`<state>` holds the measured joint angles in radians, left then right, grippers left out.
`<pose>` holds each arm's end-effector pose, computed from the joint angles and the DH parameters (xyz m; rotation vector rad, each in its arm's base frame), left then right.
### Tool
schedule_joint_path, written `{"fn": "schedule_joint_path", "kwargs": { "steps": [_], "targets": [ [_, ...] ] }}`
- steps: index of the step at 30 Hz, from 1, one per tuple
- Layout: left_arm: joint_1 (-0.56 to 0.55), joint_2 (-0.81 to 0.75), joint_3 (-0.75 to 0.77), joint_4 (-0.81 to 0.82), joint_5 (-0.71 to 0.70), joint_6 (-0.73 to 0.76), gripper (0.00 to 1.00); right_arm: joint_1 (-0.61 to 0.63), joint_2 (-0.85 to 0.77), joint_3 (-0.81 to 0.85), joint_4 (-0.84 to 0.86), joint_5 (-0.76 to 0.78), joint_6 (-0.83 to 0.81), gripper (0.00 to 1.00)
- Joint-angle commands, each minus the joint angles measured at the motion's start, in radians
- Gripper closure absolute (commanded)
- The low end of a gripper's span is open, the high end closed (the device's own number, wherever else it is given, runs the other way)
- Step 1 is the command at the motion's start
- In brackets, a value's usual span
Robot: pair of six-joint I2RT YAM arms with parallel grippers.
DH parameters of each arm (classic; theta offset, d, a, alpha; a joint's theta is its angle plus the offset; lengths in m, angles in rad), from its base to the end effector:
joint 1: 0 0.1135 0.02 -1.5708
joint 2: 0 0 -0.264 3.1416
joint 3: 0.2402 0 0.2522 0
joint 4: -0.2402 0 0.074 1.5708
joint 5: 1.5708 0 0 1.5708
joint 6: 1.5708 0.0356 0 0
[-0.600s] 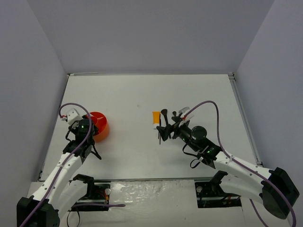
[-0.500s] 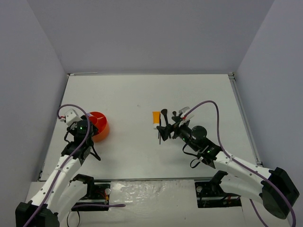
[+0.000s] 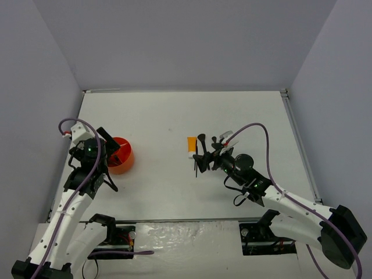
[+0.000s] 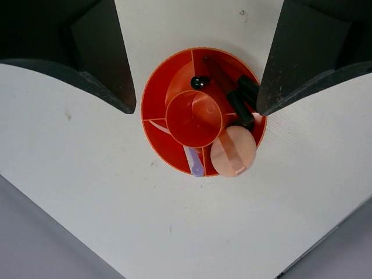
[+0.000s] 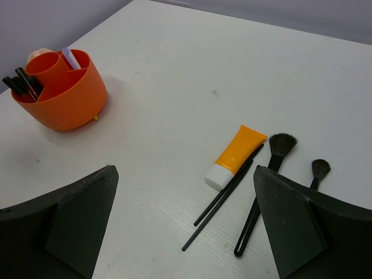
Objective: Organize the makeup
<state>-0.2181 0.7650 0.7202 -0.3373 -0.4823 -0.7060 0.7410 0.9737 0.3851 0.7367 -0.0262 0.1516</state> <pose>0.1743 -0.0217 0.3059 -0.7591 1.7531 -0.1529 0.1595 0.1472 0.2619 -0.4471 1.3961 0.7514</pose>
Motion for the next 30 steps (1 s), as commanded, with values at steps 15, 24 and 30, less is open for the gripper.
{"fn": "schedule_joint_path", "kwargs": {
  "steps": [15,24,30],
  "targets": [
    [-0.112,0.268,0.409,-0.131,0.439,0.156,0.16,-0.017,0.108,0.181,-0.122,0.092,0.032,0.05],
    [-0.111,0.220,0.475,-0.260,0.411,0.249,0.05,0.026,0.484,0.447,-0.353,0.229,0.134,0.09],
    [-0.095,0.148,0.456,-0.316,0.324,0.338,0.03,0.035,0.680,0.589,-0.415,0.340,0.197,0.09]
  ]
}}
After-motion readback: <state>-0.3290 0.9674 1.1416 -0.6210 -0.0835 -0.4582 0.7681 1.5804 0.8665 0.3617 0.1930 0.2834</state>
